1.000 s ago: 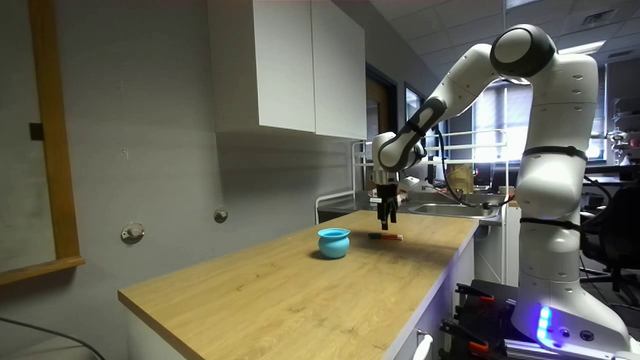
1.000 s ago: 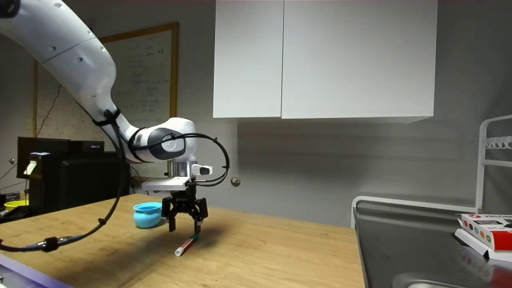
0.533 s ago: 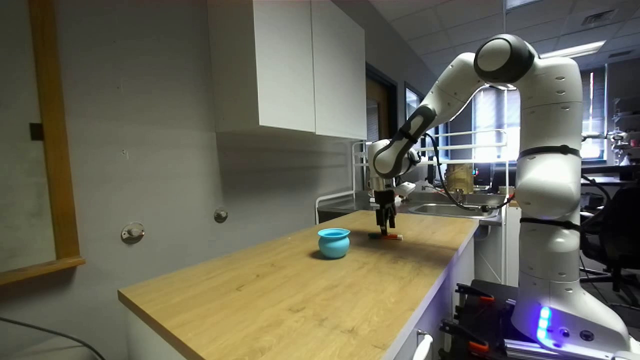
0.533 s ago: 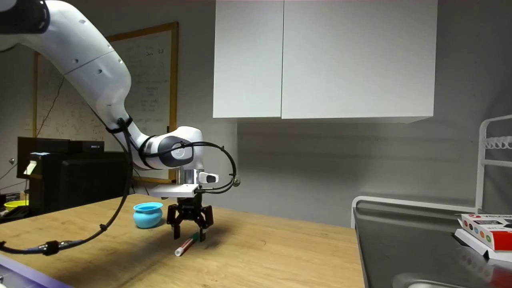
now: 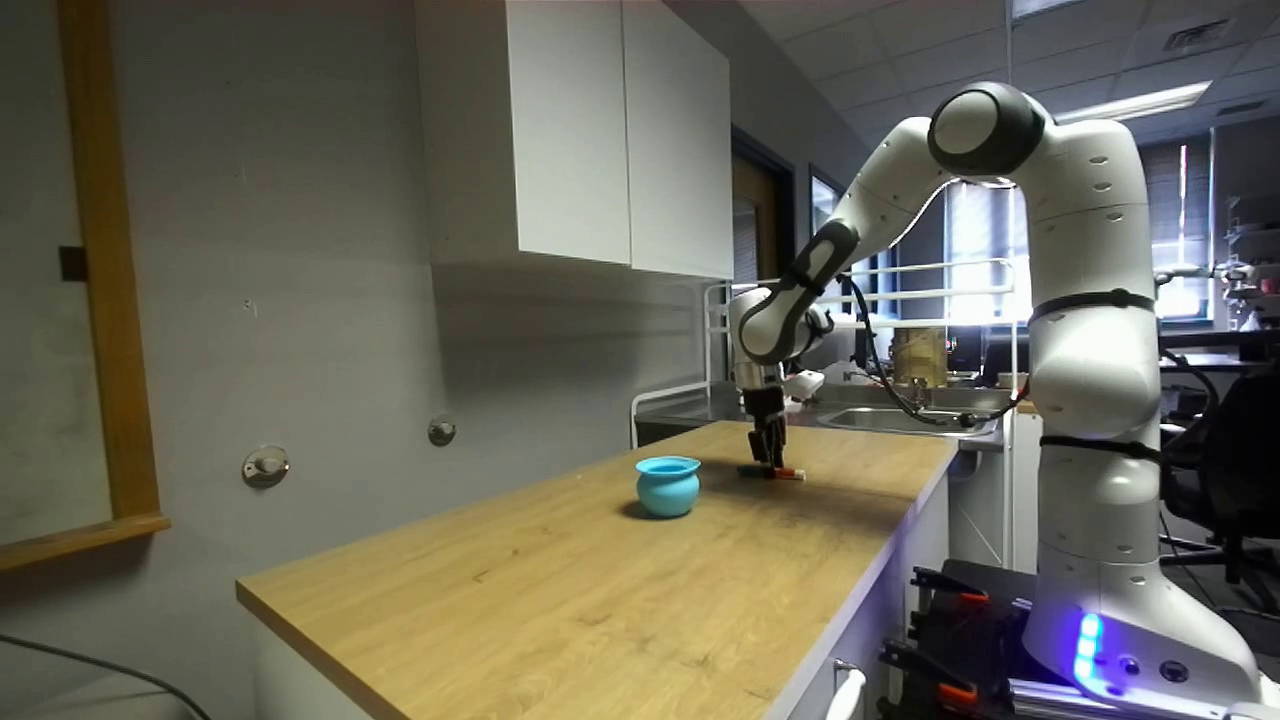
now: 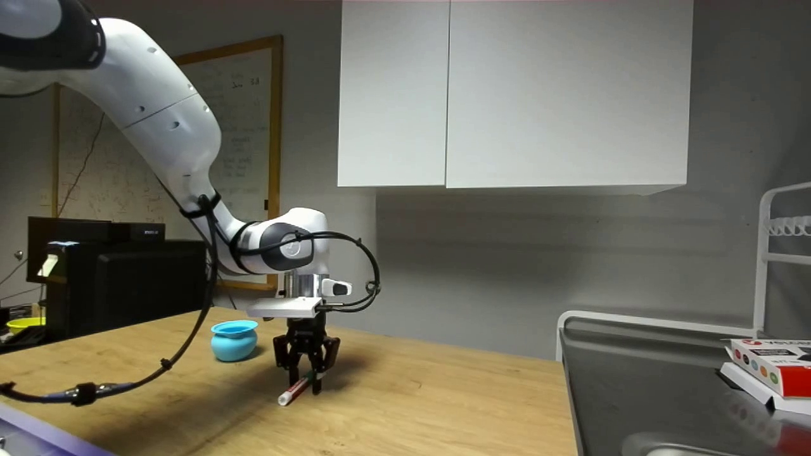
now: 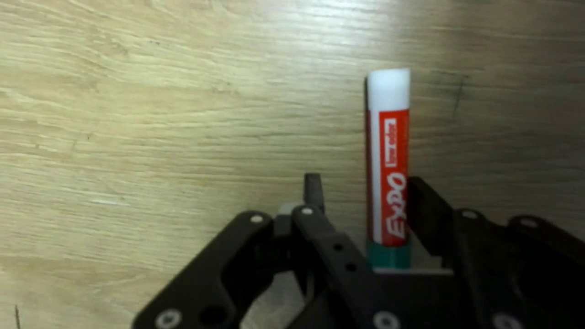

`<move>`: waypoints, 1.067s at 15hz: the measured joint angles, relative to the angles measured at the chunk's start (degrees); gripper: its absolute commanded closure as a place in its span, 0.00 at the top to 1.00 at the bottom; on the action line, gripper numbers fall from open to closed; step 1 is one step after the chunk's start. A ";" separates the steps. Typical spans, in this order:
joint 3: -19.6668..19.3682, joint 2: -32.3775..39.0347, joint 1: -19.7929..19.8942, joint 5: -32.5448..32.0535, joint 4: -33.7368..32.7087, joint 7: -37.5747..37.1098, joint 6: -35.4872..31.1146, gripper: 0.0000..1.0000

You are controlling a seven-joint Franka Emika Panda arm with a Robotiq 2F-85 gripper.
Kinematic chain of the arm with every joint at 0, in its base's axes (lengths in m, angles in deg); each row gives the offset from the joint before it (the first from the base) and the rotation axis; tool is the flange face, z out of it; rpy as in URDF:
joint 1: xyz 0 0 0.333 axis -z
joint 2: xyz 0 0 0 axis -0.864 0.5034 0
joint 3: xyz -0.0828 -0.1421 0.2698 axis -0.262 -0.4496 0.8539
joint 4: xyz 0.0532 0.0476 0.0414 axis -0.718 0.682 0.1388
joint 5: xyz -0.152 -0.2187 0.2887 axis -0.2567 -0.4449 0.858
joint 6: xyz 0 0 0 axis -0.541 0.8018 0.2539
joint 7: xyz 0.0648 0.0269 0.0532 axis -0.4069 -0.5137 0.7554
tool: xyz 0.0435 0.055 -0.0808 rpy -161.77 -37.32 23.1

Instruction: Put the green marker in the blue bowl

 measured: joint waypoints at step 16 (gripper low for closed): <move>0.93 -12.91 -0.51 0.70 3.98 -17.25 -7.23 0.06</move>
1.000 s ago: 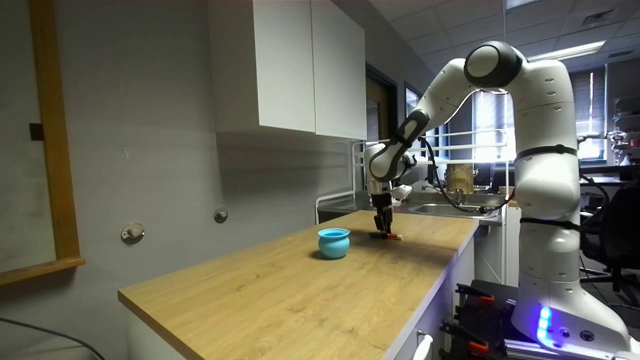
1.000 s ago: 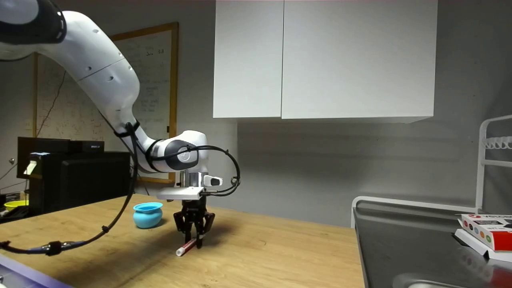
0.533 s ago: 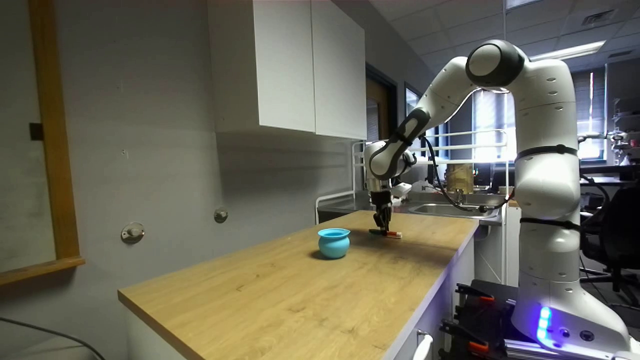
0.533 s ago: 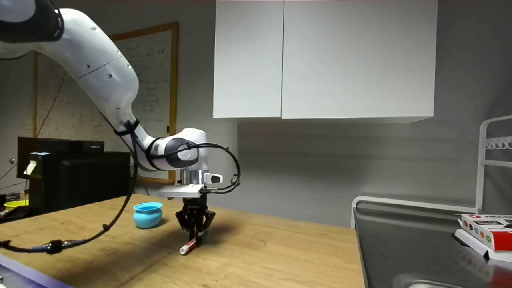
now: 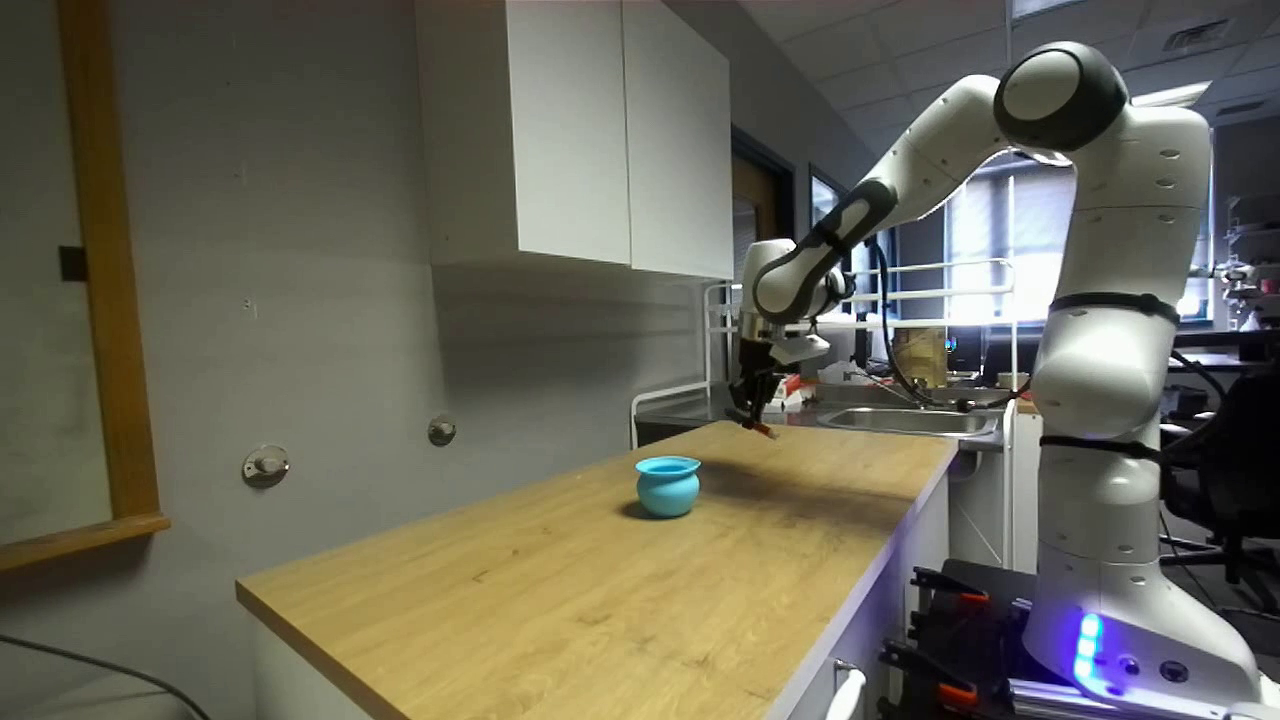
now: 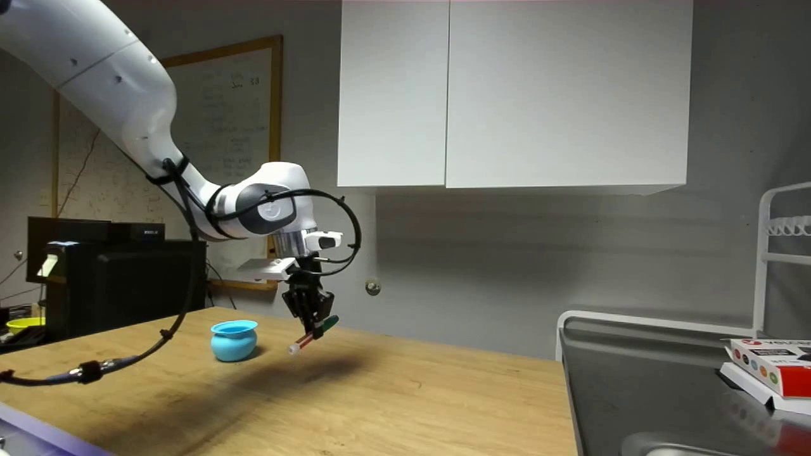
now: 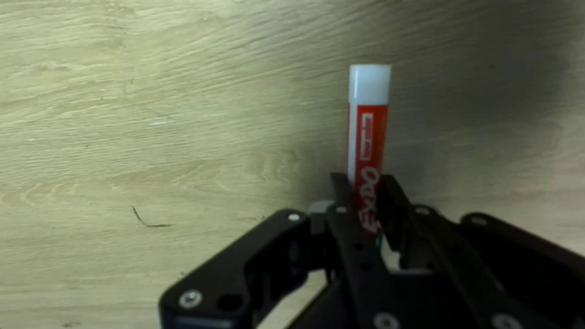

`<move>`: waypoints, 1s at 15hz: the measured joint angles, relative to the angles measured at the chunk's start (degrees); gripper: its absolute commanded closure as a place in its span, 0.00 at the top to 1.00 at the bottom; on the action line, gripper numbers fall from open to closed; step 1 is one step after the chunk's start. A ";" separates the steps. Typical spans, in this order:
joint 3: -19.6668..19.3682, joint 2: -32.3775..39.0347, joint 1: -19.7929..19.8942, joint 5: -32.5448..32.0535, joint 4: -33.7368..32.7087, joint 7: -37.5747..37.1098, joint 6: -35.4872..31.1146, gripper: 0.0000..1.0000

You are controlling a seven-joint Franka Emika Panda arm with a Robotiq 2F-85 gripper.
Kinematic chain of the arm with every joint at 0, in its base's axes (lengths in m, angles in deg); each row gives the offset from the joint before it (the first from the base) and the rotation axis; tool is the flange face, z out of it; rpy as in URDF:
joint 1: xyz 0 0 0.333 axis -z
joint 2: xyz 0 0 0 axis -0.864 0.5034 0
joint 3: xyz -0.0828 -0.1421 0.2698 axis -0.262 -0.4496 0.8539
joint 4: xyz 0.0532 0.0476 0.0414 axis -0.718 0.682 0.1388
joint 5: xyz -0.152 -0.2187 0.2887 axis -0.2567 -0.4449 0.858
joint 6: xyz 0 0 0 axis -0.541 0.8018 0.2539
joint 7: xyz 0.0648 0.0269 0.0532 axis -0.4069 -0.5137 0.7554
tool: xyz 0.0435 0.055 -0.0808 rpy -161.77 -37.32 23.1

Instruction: Put the green marker in the blue bowl

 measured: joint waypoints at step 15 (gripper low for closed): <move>25.92 -15.76 8.88 -7.32 10.28 -44.77 -18.21 0.06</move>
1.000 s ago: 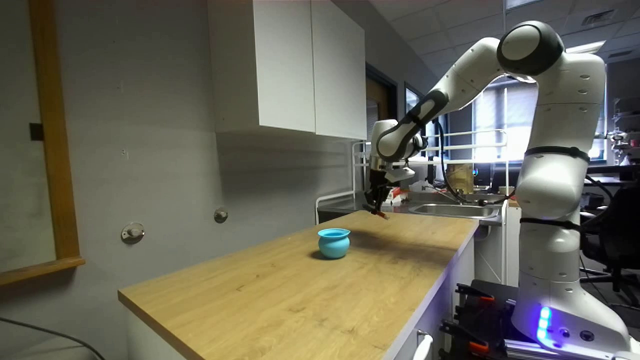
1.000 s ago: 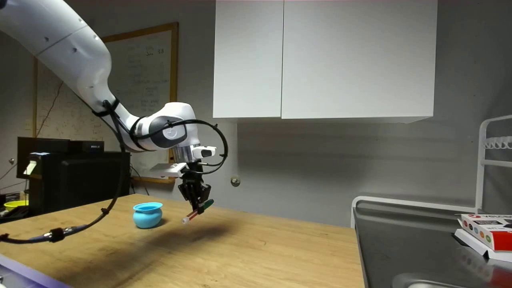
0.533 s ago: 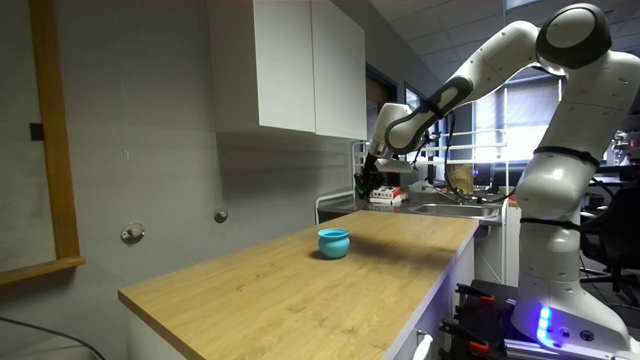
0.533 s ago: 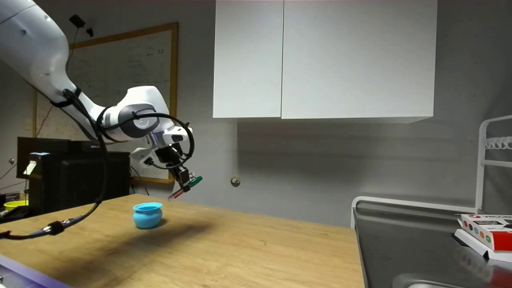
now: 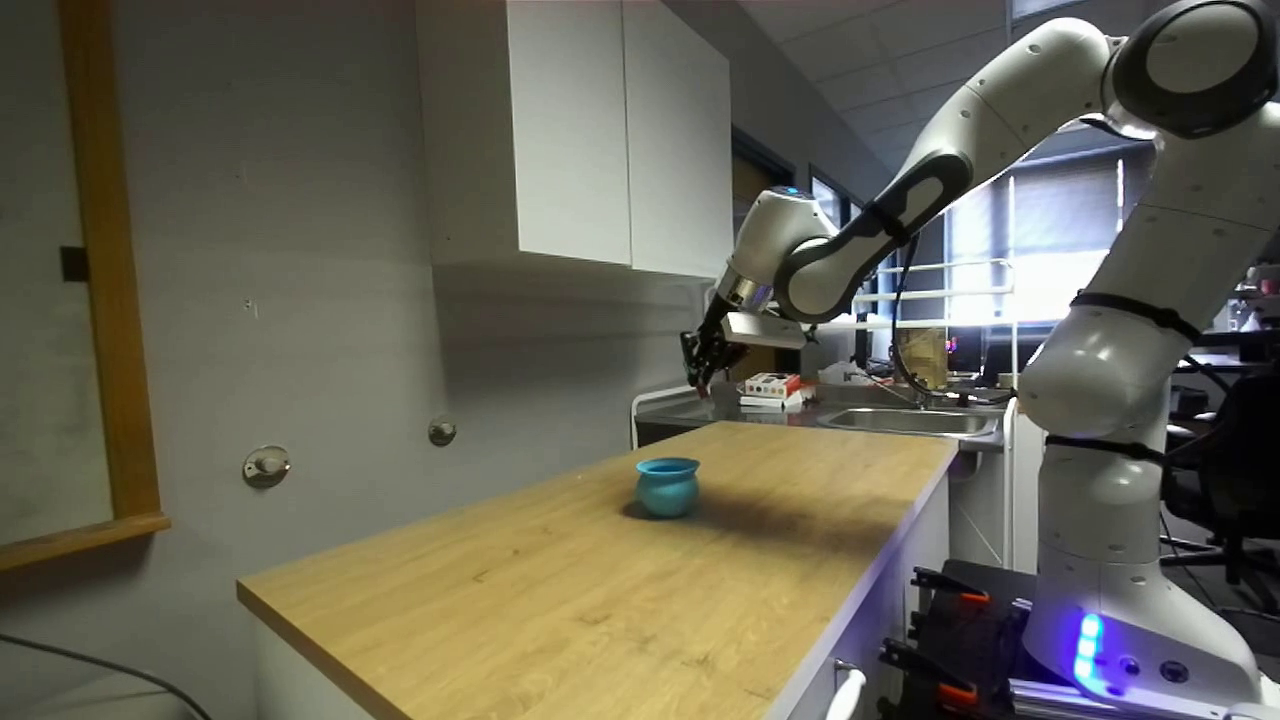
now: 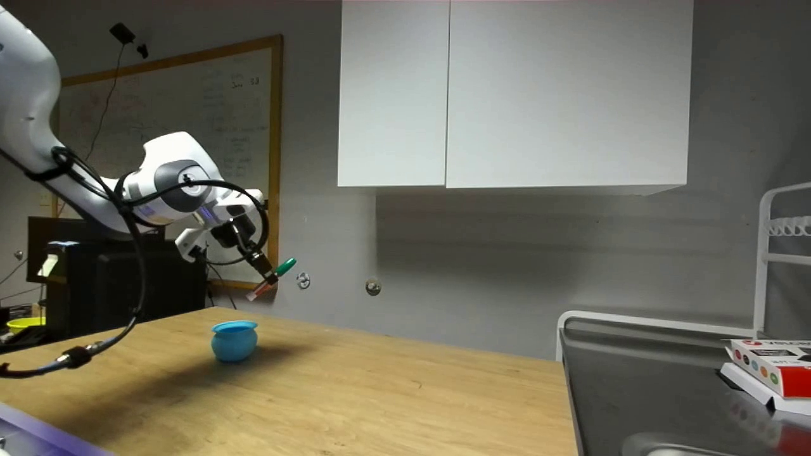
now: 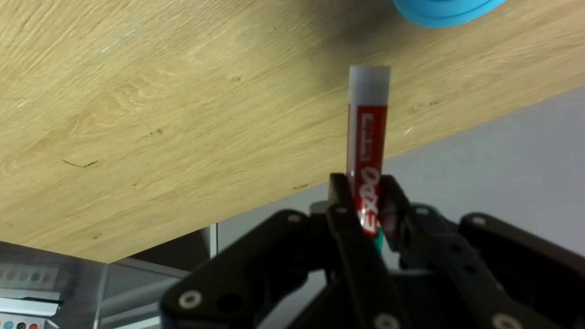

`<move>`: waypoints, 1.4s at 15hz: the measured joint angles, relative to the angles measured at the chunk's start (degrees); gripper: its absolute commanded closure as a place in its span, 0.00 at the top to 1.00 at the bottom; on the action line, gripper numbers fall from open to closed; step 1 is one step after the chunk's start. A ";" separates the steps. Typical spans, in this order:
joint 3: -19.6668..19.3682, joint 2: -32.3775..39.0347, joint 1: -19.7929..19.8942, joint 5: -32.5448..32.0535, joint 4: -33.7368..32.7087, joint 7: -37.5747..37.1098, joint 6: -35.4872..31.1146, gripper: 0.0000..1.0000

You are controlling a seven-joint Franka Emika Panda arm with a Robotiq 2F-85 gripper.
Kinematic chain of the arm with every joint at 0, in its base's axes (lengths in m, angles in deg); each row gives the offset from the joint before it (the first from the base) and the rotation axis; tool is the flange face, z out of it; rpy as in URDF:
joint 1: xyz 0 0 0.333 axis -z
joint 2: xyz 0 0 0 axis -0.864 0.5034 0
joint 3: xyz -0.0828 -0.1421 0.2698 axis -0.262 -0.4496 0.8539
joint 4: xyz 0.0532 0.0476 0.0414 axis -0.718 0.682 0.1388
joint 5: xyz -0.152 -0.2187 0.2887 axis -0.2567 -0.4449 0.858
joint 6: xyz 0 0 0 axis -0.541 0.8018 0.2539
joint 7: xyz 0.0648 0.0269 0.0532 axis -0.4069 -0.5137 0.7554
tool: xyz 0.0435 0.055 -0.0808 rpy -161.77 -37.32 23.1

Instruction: Put the green marker in the blue bowl

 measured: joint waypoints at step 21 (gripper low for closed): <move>32.24 8.19 19.01 -17.77 -7.26 -18.95 5.70 0.06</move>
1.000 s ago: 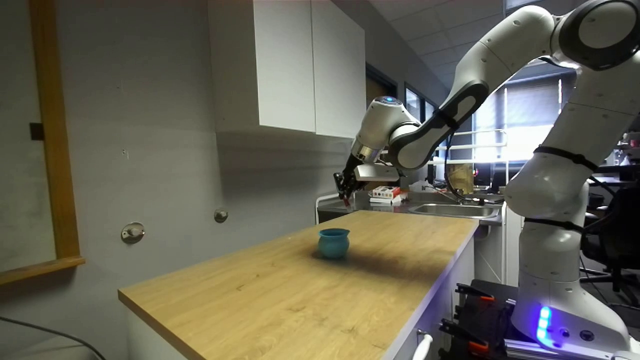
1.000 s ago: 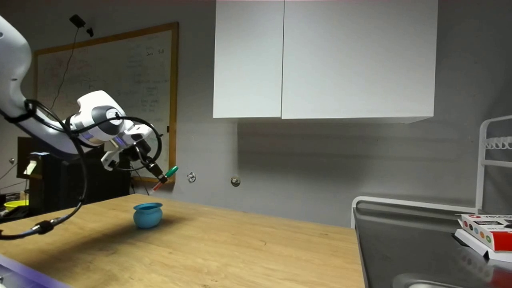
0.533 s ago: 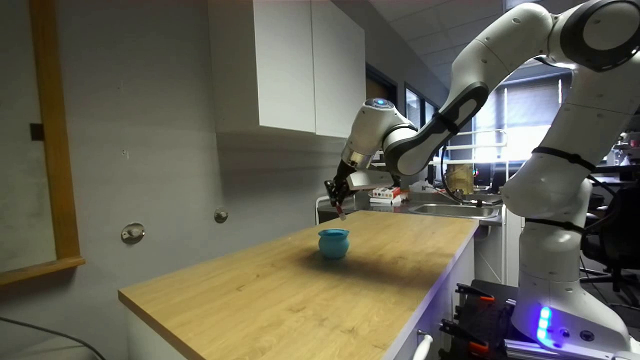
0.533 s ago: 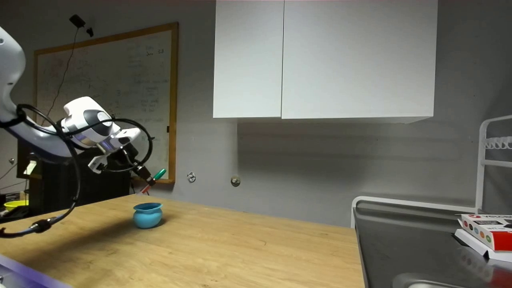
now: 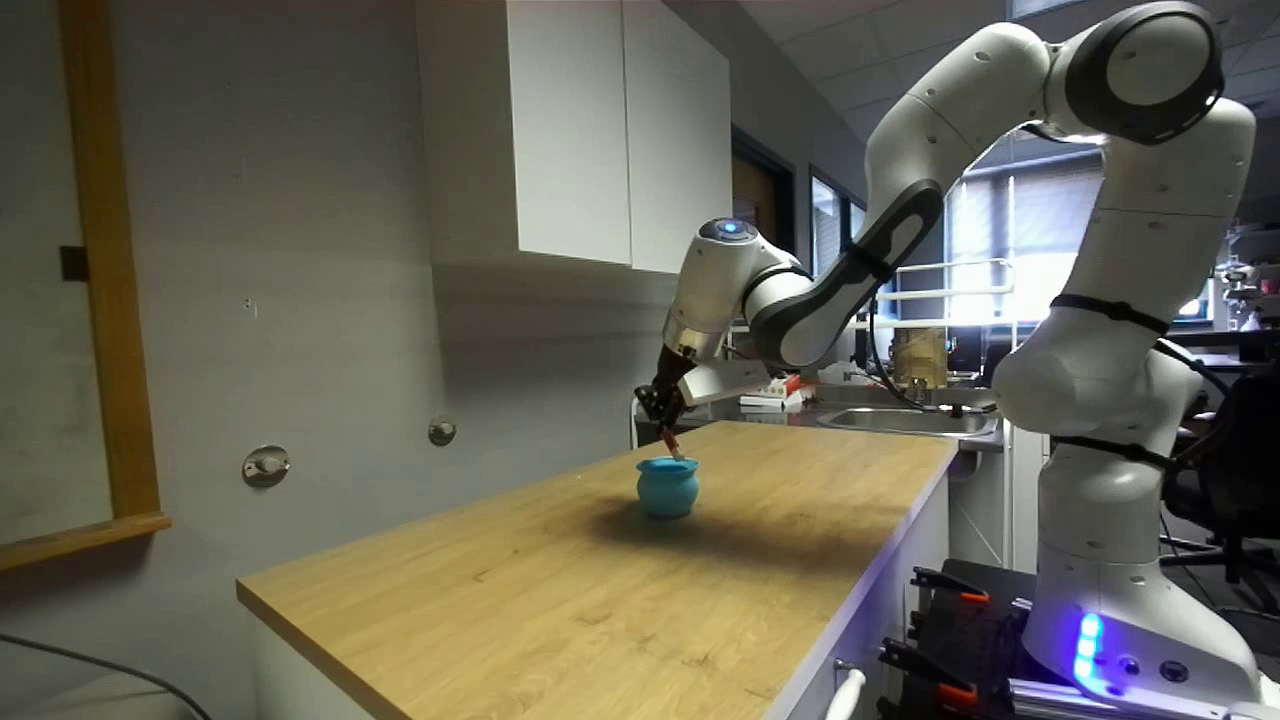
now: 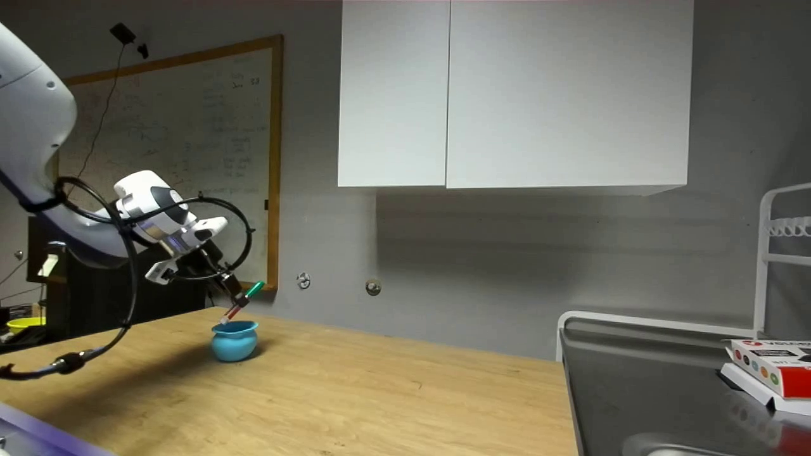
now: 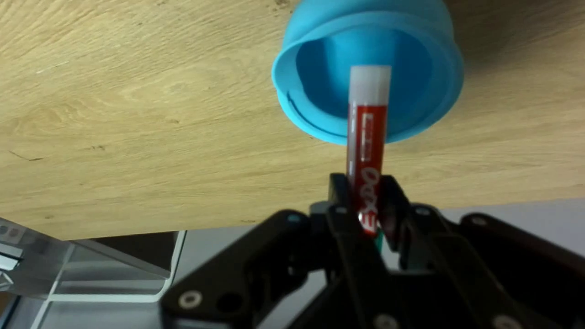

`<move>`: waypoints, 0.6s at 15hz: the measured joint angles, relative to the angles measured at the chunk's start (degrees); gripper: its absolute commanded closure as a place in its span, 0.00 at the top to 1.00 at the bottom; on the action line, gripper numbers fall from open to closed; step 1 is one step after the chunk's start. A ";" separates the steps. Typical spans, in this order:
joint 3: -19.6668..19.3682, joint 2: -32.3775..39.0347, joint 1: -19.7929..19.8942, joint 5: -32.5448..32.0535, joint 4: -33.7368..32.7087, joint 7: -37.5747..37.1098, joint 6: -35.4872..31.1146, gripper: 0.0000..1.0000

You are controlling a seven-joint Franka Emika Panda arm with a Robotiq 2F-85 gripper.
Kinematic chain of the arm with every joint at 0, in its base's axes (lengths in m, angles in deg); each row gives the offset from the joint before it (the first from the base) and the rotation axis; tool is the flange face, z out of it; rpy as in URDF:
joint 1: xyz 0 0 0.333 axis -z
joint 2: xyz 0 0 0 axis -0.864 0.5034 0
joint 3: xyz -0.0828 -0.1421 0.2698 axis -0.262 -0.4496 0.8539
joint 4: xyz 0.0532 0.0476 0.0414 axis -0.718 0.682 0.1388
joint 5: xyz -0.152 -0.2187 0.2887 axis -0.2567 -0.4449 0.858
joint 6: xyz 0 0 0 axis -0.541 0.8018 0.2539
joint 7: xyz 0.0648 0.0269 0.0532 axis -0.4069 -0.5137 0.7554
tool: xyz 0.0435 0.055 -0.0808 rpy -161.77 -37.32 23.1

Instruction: Put the green marker in the blue bowl

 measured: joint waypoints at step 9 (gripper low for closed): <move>5.68 9.80 9.81 -8.40 -5.73 -3.94 2.18 0.06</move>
